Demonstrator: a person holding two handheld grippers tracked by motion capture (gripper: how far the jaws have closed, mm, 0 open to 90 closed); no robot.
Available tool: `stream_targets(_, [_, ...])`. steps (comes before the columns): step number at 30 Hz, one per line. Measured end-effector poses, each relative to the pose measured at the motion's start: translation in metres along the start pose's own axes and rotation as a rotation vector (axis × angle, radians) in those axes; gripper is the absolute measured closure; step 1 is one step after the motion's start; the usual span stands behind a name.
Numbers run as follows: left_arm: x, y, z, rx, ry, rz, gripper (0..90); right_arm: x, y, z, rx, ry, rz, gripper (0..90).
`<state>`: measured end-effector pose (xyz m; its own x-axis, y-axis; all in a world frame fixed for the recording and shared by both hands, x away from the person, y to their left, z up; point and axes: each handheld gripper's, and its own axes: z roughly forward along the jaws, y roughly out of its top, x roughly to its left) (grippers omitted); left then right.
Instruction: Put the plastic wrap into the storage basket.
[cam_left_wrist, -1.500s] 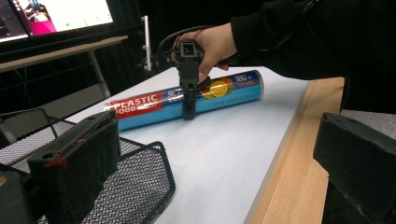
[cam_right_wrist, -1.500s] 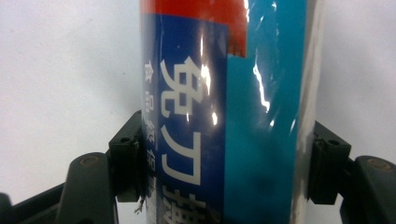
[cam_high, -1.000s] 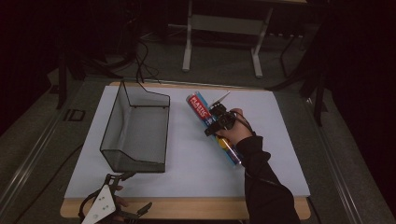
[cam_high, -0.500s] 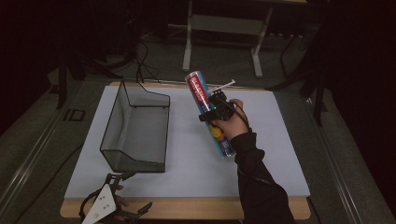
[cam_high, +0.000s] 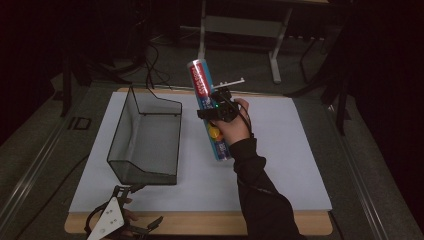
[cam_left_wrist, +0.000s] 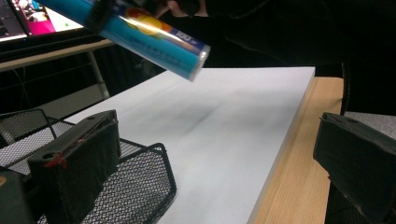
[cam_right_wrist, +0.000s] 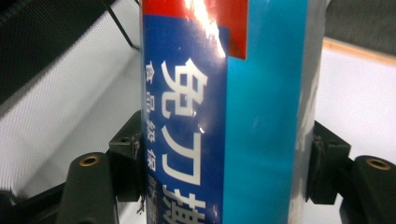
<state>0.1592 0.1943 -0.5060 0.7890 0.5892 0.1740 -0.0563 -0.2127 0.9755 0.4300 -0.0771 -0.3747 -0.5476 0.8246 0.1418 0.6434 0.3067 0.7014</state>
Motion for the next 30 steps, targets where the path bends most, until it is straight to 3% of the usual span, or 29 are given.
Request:
stream_targets(5, [0.000, 0.000, 0.000, -0.001, -0.002, -0.001, 1.3, 0.022, 0.012, 0.003, -0.035, 0.050, -0.007, 31.6])
stream_targets(10, [0.000, 0.000, -0.001, -0.004, 0.000, 0.000, 1.3, 0.036, 0.016, 0.009, -0.064, 0.057, -0.025, 31.6])
stream_targets(13, [0.000, 0.000, -0.002, -0.005, 0.000, -0.003, 1.3, 0.047, 0.019, 0.014, -0.093, 0.094, 0.015, 31.6])
stream_targets(21, [0.000, 0.001, -0.002, -0.007, -0.001, -0.003, 1.3, 0.071, 0.020, 0.028, -0.158, 0.112, 0.112, 31.6])
stream_targets(30, [-0.001, 0.002, -0.003, -0.016, -0.007, -0.008, 1.3, 0.095, 0.017, 0.053, -0.166, 0.150, 0.192, 31.6])
